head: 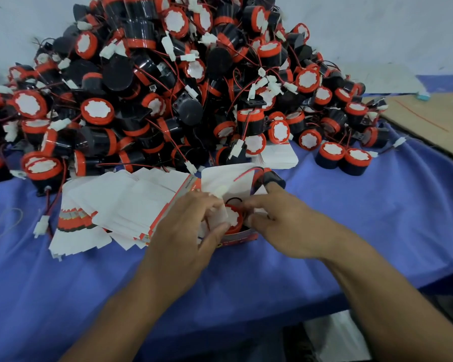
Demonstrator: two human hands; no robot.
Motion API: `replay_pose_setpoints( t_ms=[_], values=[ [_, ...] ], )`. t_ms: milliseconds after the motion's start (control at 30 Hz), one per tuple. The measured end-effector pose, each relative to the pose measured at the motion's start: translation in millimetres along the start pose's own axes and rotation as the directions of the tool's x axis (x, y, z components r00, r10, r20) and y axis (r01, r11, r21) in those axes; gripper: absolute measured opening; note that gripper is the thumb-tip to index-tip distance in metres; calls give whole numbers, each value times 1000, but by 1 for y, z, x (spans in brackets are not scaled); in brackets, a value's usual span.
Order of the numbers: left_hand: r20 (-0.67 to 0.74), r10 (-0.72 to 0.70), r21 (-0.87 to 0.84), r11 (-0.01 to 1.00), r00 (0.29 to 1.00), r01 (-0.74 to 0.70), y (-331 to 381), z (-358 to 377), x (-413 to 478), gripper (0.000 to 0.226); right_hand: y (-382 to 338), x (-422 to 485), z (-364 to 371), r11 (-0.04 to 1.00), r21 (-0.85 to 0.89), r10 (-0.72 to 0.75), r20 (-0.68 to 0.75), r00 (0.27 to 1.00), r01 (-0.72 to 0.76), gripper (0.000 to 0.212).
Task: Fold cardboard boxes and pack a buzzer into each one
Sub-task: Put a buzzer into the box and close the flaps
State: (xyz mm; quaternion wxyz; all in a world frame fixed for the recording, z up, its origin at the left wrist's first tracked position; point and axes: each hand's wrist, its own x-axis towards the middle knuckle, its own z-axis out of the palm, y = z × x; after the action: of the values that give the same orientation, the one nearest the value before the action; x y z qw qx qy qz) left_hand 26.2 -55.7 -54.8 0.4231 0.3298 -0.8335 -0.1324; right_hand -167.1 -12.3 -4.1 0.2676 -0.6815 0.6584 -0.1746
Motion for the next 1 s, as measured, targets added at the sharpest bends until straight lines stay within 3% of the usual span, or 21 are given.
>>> replay_pose_setpoints(
  t_ms=[133, 200, 267, 333, 400, 467, 533, 667, 767, 900, 1000],
  values=[
    [49, 135, 96, 986, 990, -139, 2, 5, 5, 27, 2, 0, 13, 973, -118, -219, -210, 953, 198, 37],
    [61, 77, 88, 993, 995, -82, 3, 4, 8, 22, 5, -3, 12, 965, -83, -261, -304, 916, 247, 37],
    [89, 1, 27, 1000, 996, -3, 4, 2, 9, 17, 7, -4, 11, 949, -58, -312, -306, 899, 310, 35],
    [125, -123, -91, 987, 984, 135, 5, 0, 10, 34, 7, -3, 15, 914, -93, -404, -314, 859, 396, 14],
    [142, -201, -150, 964, 969, 221, 4, -1, 11, 38, 11, 2, 14, 941, -37, -325, -376, 867, 337, 14],
    [117, -194, -135, 969, 974, 209, 5, 0, 10, 27, 16, 6, 9, 967, 110, -174, -386, 906, 232, 25],
    [86, -167, -103, 979, 982, 175, 5, -1, 9, 17, 17, 7, 8, 951, 181, -161, -398, 903, 250, 39],
    [59, -169, -67, 983, 984, 173, 8, 1, 9, 18, 17, 11, 19, 941, 169, -190, -456, 869, 295, 63],
    [25, -130, -46, 990, 991, 132, 10, 4, 8, 26, 16, 16, 22, 937, 234, -127, -467, 875, 260, 55],
    [-20, -153, -142, 979, 988, 149, 6, 7, 5, 58, 12, 21, 23, 829, 432, -144, -452, 880, 357, 16],
    [-56, -136, -180, 976, 989, 124, 3, 8, 3, 77, 11, 19, 22, 814, 462, -140, -434, 890, 353, 22]
  ],
)
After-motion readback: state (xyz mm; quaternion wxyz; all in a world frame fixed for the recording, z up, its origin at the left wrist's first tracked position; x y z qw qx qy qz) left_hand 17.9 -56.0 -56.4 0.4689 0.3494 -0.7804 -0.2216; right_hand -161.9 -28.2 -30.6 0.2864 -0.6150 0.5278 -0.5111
